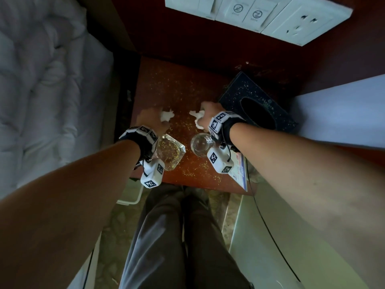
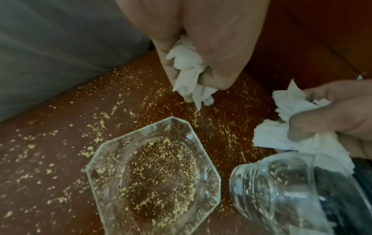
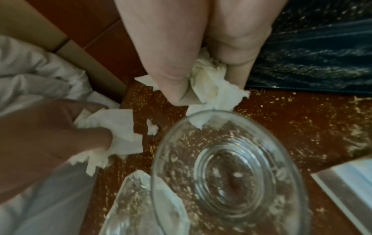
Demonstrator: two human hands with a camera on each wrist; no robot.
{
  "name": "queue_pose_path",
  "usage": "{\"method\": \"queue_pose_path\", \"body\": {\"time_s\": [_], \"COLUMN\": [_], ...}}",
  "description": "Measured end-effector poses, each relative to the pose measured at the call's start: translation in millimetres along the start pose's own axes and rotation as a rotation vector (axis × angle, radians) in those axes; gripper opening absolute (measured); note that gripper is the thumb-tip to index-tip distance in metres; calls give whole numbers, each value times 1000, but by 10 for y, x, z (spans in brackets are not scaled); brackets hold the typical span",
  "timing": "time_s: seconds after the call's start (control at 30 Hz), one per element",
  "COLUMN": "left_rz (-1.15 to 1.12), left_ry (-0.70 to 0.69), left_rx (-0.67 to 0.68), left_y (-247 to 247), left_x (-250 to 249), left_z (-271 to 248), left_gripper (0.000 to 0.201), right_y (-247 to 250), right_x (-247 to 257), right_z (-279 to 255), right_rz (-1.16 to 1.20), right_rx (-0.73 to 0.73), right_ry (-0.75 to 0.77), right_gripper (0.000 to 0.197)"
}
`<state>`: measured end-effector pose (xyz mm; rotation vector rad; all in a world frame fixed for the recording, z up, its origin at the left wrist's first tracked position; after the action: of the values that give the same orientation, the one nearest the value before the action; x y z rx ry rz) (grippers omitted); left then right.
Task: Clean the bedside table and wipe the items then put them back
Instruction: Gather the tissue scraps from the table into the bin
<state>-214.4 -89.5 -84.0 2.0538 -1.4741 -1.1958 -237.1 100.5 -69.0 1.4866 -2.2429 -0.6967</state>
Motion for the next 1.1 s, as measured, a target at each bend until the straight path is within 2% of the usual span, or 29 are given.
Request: {"method": "queue_pose_path", "body": {"time_s": [0.07, 0.13, 0.23, 0.37, 0.43, 0.53, 0.6, 0.77, 1.0, 1.1], "left_rz": [-40, -44, -26, -99, -82, -18, 17, 60, 181, 170], "left_ry": [35, 54, 81, 132, 107, 46, 3, -103, -127, -127], "left_rx": [-52, -79, -57, -37, -13, 12, 24, -3, 117, 119], "left_y": [74, 116, 121, 98, 100, 92, 64, 5, -94, -74], "left_x": [64, 133, 240, 302, 281, 212, 139, -43, -158, -220], "left_z": [-60, -95, -119, -145, -112, 9, 74, 208, 357, 342], "left_gripper": [43, 43, 42, 53, 56, 51, 47, 33, 34, 31], "right_y": [24, 28, 16, 0, 10, 43, 52, 108, 61, 114], "right_x": [14, 56, 118, 213, 268, 320, 300, 159, 87, 22], "right_z": [-27, -61, -97, -115, -106, -99, -106, -87, -104, -138], "right_rz": [124, 166, 180, 109, 83, 36, -32, -120, -142, -80], "right_rx": [33, 44, 32, -1, -41, -68, -30, 11, 61, 60], "right_ry": [-4, 10, 35, 83, 89, 65, 56, 73, 76, 88], "right_gripper": [33, 29, 21, 29, 28, 29, 33, 23, 25, 21]}}
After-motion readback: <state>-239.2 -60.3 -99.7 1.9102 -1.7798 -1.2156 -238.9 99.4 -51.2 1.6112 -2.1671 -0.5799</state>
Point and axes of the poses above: each hand's wrist, its own z-axis towards the middle knuckle, its own y-axis out of the back of the hand, x = y × z, the point moved 7 cm from there along z, towards the middle knuckle, and after that the axes turned 14 degrees about -y, right-handed, at the moved point
